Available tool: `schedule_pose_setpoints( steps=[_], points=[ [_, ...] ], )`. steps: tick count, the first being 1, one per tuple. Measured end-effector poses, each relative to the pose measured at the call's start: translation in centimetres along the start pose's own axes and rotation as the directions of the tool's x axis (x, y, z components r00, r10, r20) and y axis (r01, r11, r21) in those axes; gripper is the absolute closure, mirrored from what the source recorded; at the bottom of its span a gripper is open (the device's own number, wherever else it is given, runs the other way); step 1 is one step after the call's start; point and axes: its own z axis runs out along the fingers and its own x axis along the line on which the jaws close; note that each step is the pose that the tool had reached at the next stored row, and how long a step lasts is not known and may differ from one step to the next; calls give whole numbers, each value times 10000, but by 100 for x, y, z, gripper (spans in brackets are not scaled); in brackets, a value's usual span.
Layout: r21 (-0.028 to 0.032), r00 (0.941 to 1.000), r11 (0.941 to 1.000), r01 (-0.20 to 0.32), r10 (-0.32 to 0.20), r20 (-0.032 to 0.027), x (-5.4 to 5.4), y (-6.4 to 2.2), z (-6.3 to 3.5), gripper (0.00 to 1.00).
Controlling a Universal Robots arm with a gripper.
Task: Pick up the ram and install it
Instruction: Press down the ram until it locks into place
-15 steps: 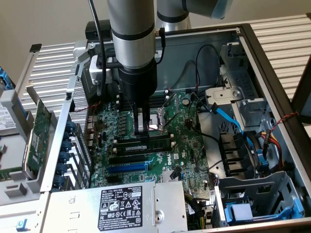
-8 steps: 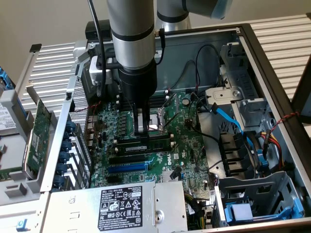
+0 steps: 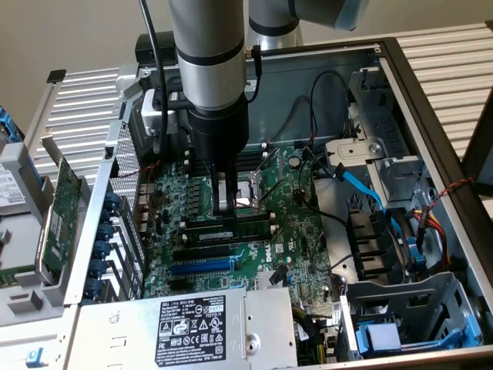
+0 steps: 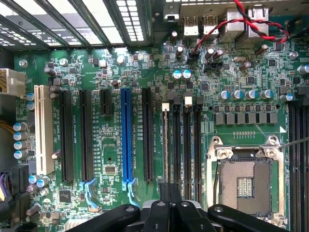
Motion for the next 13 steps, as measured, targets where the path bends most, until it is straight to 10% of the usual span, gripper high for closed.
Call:
schedule_pose_setpoints(
  steps=[13],
  points=[
    [33,10000,10000,1,-1,4,2,-2,-56,89]
  ],
)
